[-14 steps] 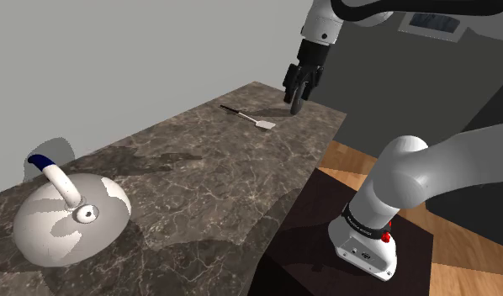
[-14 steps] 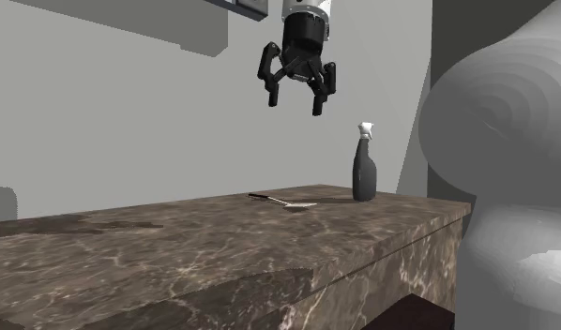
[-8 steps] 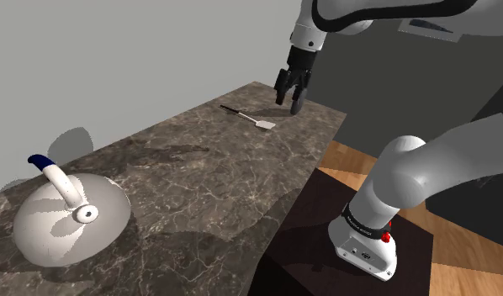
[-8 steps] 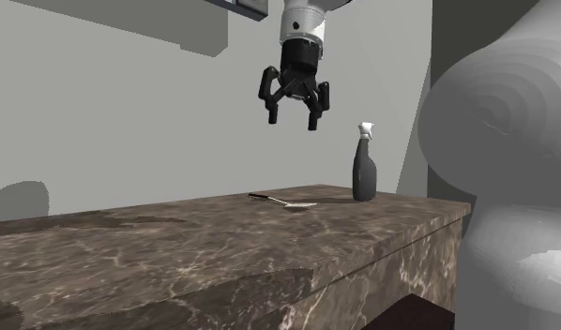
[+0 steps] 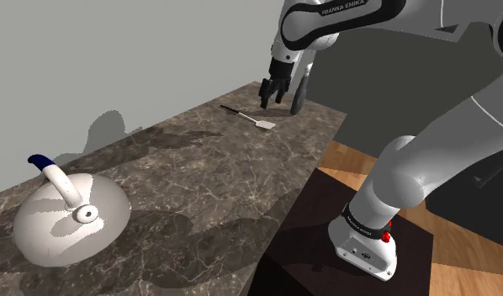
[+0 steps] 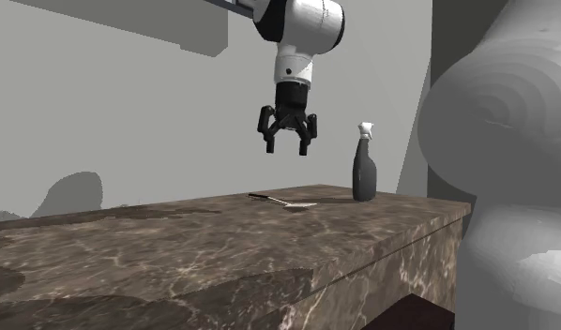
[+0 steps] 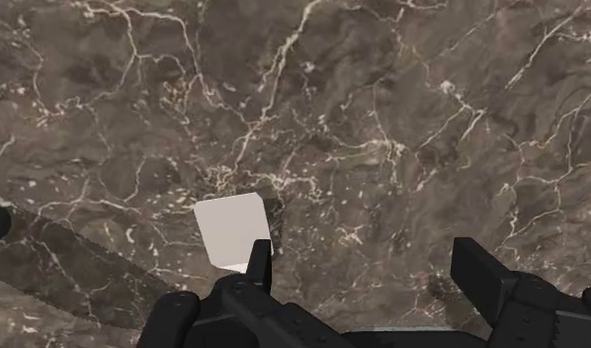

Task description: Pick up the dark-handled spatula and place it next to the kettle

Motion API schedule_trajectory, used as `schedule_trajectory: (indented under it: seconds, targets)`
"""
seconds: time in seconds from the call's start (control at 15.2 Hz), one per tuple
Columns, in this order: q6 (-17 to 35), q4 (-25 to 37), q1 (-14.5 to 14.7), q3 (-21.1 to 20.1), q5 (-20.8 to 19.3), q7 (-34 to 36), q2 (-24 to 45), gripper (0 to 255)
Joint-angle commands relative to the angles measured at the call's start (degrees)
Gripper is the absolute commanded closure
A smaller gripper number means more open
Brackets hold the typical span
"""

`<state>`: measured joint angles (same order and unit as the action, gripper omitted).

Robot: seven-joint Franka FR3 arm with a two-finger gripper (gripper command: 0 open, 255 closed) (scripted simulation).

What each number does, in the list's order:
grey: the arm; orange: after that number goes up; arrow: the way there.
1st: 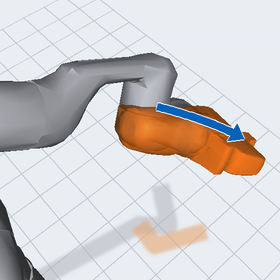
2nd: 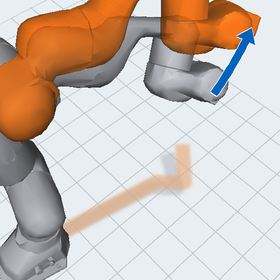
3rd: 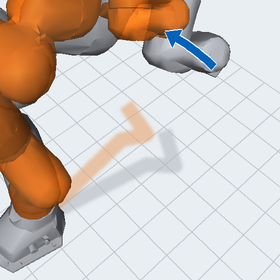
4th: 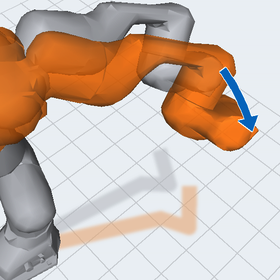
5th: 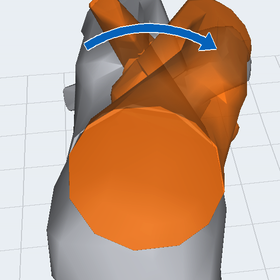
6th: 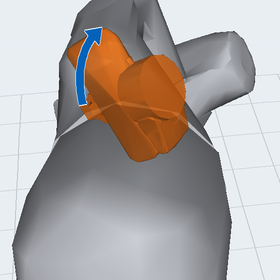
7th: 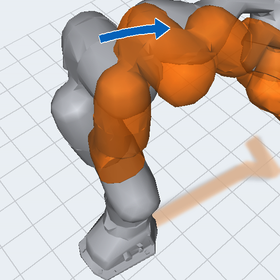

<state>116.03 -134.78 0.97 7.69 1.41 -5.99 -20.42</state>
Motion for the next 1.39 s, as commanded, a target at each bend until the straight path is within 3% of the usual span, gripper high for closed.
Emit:
schedule_trajectory:
  seconds: [0.0,0.86,1.32]
  targets:
    - [2.5,2.4,0.0,0.9,-0.1,-2.1,4.6,0]
    - [11.4,22.7,-1.3,3.0,2.8,-13.7,32.4,0]
    - [16.0,21.1,-1.5,2.7,3.7,-14.3,35.5,0]
